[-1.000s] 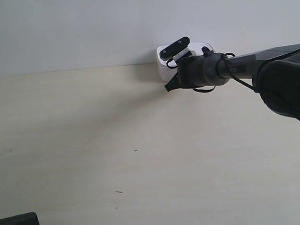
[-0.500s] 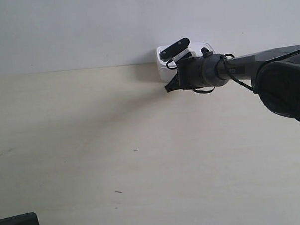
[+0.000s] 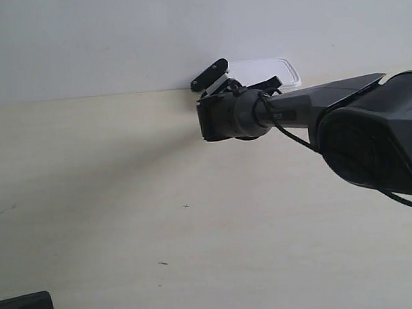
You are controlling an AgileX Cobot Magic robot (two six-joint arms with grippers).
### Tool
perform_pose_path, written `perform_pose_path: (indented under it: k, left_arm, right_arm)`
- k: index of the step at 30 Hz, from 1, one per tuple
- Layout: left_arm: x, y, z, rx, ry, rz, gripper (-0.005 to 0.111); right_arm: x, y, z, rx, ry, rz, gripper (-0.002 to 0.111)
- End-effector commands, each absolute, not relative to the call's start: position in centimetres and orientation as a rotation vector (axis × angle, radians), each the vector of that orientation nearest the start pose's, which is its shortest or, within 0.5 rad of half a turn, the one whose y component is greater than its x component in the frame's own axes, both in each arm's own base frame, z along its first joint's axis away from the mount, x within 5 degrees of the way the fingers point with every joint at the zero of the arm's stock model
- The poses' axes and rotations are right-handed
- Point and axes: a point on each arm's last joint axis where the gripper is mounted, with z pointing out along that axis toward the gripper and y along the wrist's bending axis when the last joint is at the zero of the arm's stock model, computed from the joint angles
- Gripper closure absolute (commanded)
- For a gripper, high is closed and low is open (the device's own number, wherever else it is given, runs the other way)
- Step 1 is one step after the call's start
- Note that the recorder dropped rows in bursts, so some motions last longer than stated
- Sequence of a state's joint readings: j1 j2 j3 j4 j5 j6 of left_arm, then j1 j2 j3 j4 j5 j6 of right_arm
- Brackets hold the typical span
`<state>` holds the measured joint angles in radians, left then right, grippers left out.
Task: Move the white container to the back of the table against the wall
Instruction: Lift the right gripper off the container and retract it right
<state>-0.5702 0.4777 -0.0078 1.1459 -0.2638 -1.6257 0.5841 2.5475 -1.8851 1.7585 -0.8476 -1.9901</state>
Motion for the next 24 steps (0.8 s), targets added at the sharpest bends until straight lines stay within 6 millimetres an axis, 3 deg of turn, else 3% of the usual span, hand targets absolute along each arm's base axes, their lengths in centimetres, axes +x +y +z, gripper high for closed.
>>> perform_pose_path:
  k: [1,7,14,24]
  left_arm:
    - [6.9,-6.4,18.7,0.216,1.952,-0.889,0.107]
    - [6.9,-6.4,18.7,0.216,1.952,-0.889,0.107]
    - [7.0,-6.1,18.5,0.151,1.968,-0.878,0.107]
    - [5.5,-5.9,20.3,0.152,1.771,-1.057,0.107]
  right_arm:
    - [45.8,22.3,10.2,-0.286,2.114,-0.748,0.108]
    - [41.6,20.4,14.3,-0.221,2.177,-0.449,0.108]
    - [36.3,17.2,19.6,-0.100,2.082,-0.301,0.108]
    - [27.0,12.6,24.4,0.020,1.966,0.068,0.108]
